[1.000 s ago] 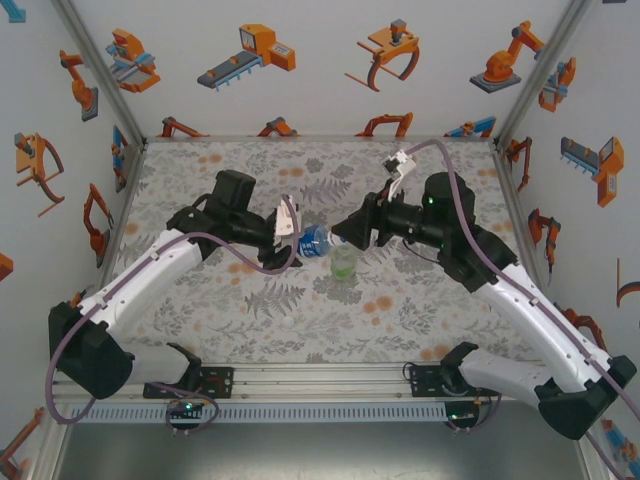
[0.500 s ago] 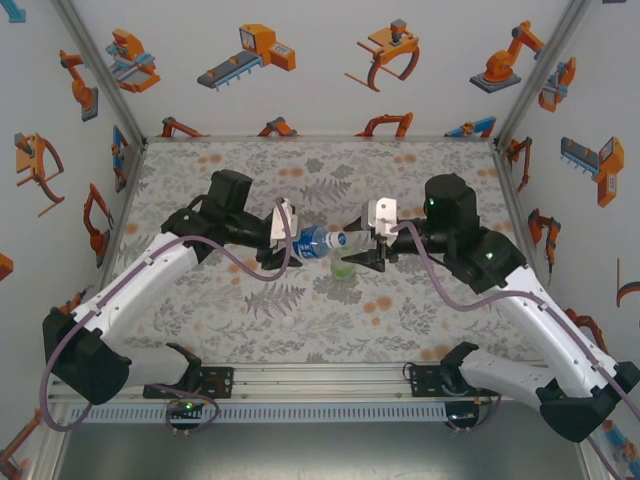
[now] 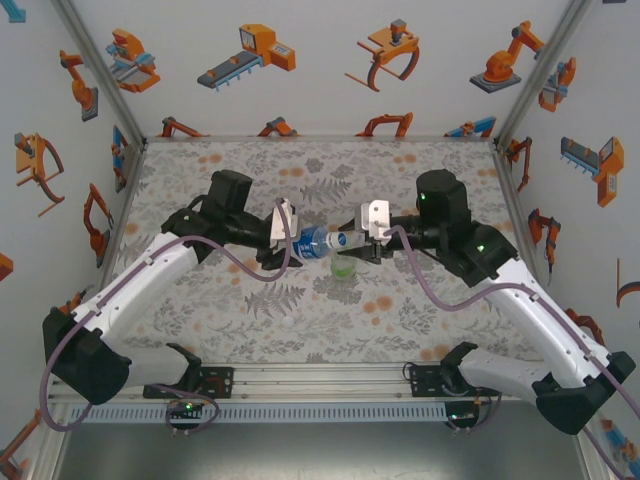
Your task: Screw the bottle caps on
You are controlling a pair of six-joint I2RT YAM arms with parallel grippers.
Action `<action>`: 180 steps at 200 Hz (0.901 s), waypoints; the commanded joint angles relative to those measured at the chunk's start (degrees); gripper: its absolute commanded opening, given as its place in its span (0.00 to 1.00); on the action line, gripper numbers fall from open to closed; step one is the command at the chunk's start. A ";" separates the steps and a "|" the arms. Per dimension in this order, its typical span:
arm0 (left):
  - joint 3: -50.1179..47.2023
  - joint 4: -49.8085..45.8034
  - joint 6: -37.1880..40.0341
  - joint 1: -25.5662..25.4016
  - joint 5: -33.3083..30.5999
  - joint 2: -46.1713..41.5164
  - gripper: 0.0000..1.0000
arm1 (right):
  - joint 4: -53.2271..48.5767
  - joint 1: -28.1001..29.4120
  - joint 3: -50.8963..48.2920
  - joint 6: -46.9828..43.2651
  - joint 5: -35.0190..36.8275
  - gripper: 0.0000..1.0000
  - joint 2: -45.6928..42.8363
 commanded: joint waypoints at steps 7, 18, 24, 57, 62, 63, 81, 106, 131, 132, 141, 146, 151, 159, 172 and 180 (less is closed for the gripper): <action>0.34 0.02 1.19 -0.28 2.63 -1.19 0.00 | 0.54 0.23 1.39 -1.55 -0.68 0.38 0.29; 0.35 0.04 1.19 -0.27 2.64 -1.17 0.00 | 0.10 0.23 1.52 -1.36 -0.41 0.33 0.54; 0.42 0.09 1.23 -0.30 2.51 -1.19 0.00 | -0.17 0.27 1.48 -1.11 -0.49 0.31 0.58; 0.62 0.07 0.80 -0.26 1.88 -1.10 0.00 | 3.49 0.27 0.32 12.64 2.30 0.15 1.58; 0.65 0.13 0.58 -0.32 1.68 -1.12 0.00 | 5.15 0.28 -0.26 17.41 3.43 0.13 1.83; 0.62 0.15 0.56 -0.34 1.62 -1.14 0.00 | 5.38 0.28 -0.40 18.21 3.62 0.13 1.91; 0.45 0.91 -0.26 -0.34 0.46 -1.26 0.00 | 10.53 0.28 -2.28 34.49 8.08 0.04 2.71; 0.08 2.42 -1.64 -0.35 -1.77 -1.58 0.00 | 11.27 0.27 -2.83 55.10 14.64 0.00 4.30; -0.76 4.66 -3.31 -0.34 -3.49 -1.94 0.00 | 9.44 0.25 -2.35 74.45 17.45 0.00 5.99; -0.74 4.75 -3.36 -0.35 -3.56 -2.04 0.00 | 9.44 0.25 -2.35 74.45 17.45 0.00 5.99; -1.12 5.61 -3.91 -0.35 -4.19 -2.21 0.00 | 8.42 0.18 -2.38 82.83 17.33 0.00 6.86; -1.31 6.08 -4.26 -0.29 -4.48 -2.30 0.00 | 8.17 0.12 -2.40 85.92 16.95 0.00 7.22; -1.45 6.51 -4.53 -0.35 -4.87 -2.39 0.00 | 8.00 0.19 -2.44 89.14 16.20 0.00 7.76; -1.63 6.97 -4.96 -0.35 -5.39 -2.47 0.00 | 7.36 0.19 -2.35 94.06 15.15 0.00 8.69; -1.76 7.52 -5.35 -0.34 -6.00 -2.63 0.00 | 5.13 0.13 -1.85 98.57 14.57 0.00 9.76; -1.94 7.81 -5.54 -0.35 -6.33 -2.65 0.00 | 4.11 0.19 -1.33 98.83 14.66 0.00 10.05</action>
